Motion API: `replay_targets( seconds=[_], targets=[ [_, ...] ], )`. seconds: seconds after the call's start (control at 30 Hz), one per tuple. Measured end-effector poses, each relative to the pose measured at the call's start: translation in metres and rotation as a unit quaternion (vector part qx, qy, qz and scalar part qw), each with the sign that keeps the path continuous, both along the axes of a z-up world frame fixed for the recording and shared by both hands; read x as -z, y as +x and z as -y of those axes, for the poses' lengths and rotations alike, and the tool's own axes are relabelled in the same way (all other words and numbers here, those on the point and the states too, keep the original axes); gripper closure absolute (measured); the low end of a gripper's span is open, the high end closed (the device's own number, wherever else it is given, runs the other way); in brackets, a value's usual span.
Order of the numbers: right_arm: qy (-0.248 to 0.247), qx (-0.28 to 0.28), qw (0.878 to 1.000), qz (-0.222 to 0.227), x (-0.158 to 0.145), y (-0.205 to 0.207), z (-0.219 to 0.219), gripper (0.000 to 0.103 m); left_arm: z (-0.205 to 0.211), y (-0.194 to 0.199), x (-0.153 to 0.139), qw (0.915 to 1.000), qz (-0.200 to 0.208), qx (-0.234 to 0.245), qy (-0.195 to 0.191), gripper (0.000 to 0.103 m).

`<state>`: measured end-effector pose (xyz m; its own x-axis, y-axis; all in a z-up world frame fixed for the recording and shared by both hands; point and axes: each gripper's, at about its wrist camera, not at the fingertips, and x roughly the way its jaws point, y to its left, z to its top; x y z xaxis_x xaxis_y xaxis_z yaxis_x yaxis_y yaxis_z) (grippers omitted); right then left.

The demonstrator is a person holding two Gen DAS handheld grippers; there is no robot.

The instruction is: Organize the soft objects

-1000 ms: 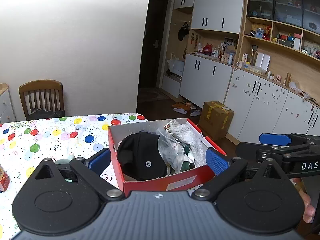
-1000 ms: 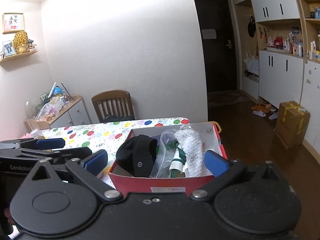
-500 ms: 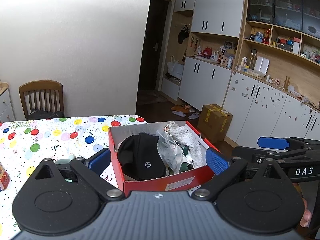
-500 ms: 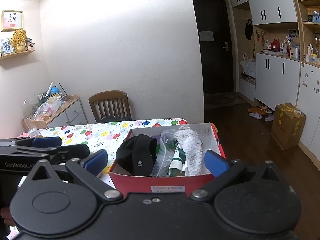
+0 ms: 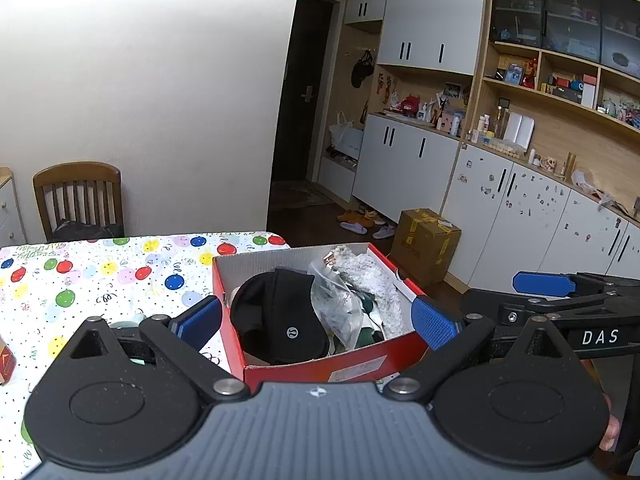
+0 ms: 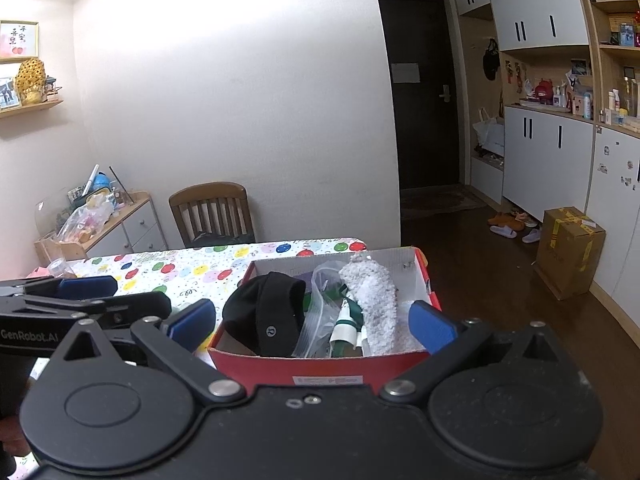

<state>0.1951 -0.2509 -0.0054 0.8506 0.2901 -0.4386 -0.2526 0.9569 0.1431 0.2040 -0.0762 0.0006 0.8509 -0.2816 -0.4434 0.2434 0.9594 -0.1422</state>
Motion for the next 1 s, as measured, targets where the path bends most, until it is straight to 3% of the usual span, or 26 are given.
replay_targets(
  seconds=[1.0],
  targets=[
    [0.001, -0.001, 1.0, -0.001, 0.0001, 0.0019, -0.0031, 0.0, -0.0017, 0.001, -0.0016, 1.0, -0.002, 0.001, -0.001, 0.001]
  ],
)
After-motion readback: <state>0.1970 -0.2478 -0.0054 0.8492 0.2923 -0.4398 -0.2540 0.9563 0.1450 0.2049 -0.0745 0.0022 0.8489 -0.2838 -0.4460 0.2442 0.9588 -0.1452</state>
